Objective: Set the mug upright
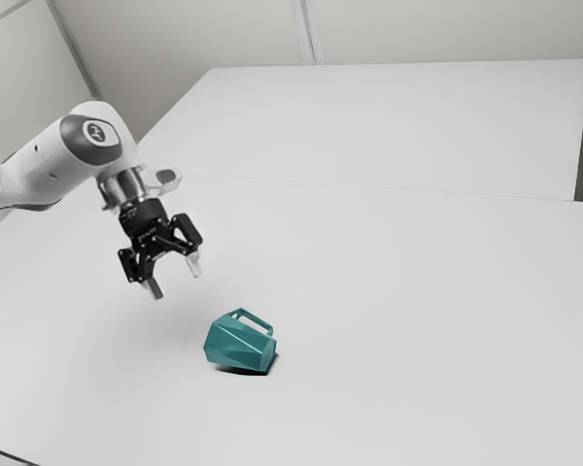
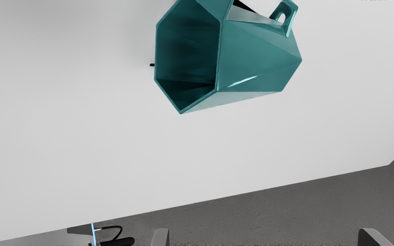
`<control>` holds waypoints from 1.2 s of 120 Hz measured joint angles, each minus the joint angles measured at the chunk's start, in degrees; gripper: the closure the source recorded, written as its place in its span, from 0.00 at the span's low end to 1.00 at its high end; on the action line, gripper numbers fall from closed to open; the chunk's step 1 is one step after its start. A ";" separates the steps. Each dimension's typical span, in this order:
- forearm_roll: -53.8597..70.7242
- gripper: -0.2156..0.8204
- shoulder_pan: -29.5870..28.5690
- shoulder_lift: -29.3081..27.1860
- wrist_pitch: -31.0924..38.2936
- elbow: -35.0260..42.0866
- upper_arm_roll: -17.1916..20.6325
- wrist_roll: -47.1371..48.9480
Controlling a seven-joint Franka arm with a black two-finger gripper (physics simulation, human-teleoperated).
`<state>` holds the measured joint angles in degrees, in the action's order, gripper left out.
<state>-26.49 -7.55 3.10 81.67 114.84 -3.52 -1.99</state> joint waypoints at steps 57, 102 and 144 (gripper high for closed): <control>-6.88 0.21 -0.38 1.66 6.99 7.05 -1.49 -6.01; -11.02 0.21 -0.54 5.20 10.84 7.98 -1.66 -13.60; -13.80 0.21 -0.62 5.79 11.93 10.21 -1.67 -19.71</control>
<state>-40.30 -8.17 8.89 93.60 125.05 -5.18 -21.70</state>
